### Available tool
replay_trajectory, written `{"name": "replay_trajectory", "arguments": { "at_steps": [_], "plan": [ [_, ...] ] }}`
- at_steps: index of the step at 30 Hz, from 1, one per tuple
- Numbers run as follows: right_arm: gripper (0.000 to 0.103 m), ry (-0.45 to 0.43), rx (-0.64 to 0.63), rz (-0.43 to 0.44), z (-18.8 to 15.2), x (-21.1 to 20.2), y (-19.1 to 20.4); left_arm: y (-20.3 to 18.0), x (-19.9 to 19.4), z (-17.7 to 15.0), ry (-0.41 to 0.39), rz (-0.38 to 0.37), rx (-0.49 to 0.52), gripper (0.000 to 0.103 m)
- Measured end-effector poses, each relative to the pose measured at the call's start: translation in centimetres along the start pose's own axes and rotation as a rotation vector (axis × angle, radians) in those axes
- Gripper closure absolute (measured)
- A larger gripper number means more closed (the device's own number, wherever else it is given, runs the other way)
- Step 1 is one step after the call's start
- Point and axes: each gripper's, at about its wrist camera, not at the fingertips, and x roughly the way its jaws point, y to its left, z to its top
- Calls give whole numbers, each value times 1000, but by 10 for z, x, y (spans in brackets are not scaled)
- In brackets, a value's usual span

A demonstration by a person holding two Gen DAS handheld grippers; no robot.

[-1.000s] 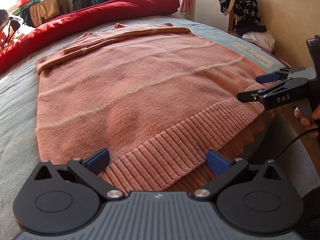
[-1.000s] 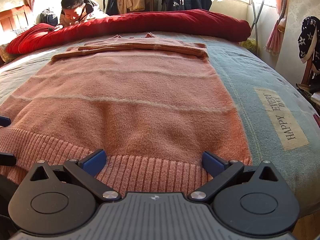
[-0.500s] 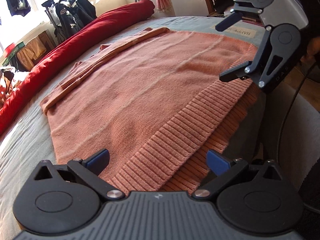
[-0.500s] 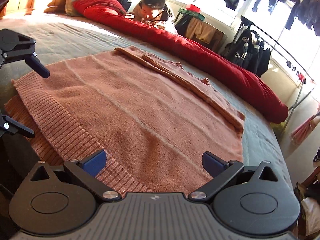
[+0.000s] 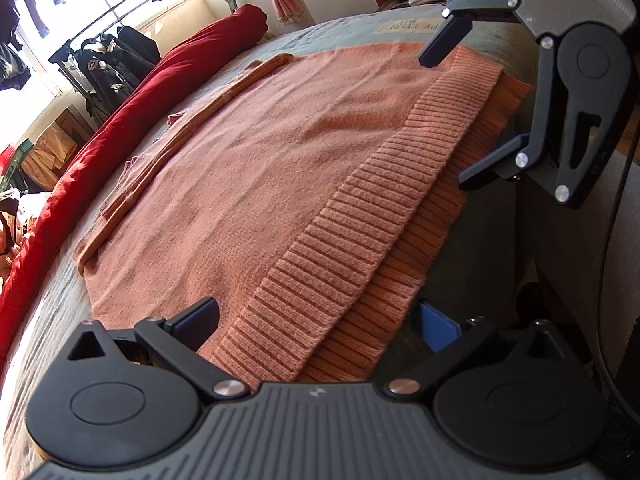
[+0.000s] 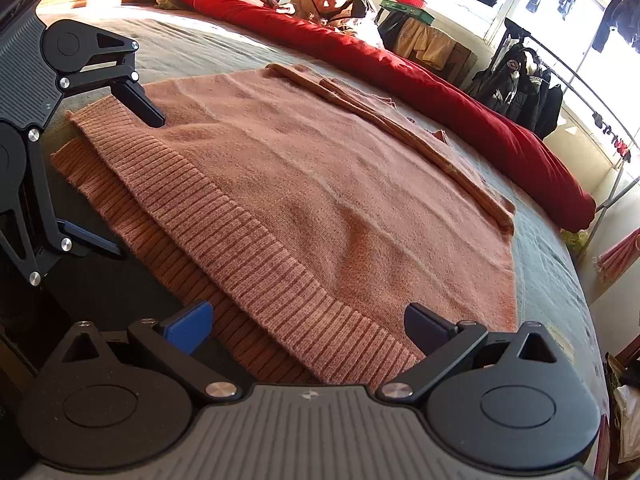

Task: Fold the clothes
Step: 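Move both grippers onto the ribbed sweater hem and close them on it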

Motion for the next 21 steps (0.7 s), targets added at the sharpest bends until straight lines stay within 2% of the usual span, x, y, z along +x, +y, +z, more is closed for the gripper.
{"name": "replay_trajectory", "arguments": {
  "at_steps": [5,10,13,21],
  "plan": [
    [0,-13,13,-3,-2,-7,0,4,-9,3,-42,52,-3,1],
    [0,-52,9,35,1,-11,4,13,-17,7,-74,79,-40,1],
    [0,-70,-10,54,6,-9,12,17,-18,8,-78,76,-58,1],
    [0,-63,-21,25,14,15,28,24,-21,10,-90,74,-89,1]
  ]
}}
